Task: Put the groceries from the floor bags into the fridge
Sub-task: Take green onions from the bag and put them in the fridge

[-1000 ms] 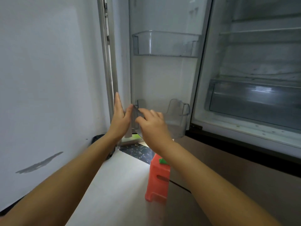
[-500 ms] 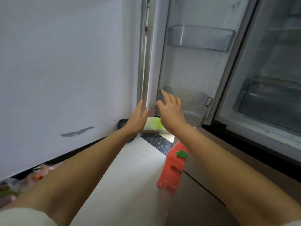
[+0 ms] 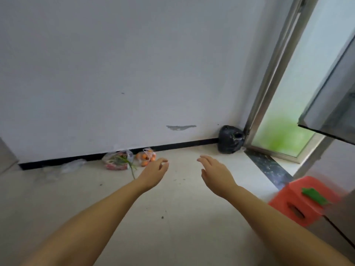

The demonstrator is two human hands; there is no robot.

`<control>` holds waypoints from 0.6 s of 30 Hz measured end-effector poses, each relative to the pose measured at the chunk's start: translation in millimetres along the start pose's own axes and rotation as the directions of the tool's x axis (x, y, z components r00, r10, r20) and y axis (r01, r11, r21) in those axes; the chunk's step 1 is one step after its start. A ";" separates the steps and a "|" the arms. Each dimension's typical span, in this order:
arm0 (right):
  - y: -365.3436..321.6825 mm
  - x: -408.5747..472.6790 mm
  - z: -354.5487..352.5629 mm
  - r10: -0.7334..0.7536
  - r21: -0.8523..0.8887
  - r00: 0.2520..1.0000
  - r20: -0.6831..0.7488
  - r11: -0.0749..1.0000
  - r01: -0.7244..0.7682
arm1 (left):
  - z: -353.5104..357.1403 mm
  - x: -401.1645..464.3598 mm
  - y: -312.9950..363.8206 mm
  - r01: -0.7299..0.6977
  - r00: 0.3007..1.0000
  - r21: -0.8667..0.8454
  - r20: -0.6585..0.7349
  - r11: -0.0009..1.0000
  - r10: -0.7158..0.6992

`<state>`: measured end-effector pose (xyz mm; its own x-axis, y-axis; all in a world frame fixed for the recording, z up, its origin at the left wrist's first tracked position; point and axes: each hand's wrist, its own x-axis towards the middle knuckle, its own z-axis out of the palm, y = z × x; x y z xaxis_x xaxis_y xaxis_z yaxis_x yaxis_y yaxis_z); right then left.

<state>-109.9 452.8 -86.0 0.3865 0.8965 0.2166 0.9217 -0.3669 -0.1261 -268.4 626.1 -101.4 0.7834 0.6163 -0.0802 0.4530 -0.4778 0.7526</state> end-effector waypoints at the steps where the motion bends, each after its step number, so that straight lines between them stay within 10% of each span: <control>1: -17.2 14.7 12.6 -0.018 0.017 0.999 0.028 1.000 0.018 | -14.5 -1.6 -25.9 0.038 0.999 0.005 -0.009 0.999 -0.038; 18: -218.0 246.2 187.7 -0.132 0.154 0.932 0.337 0.984 0.084 | -209.1 46.4 -271.2 0.326 0.945 0.339 -0.152 0.883 -0.290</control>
<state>-221.9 800.1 -186.9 0.2272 0.9678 -0.1082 0.9345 -0.2479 -0.2555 -443.9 915.2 -172.6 0.5441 0.8161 -0.1949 0.7992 -0.4333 0.4166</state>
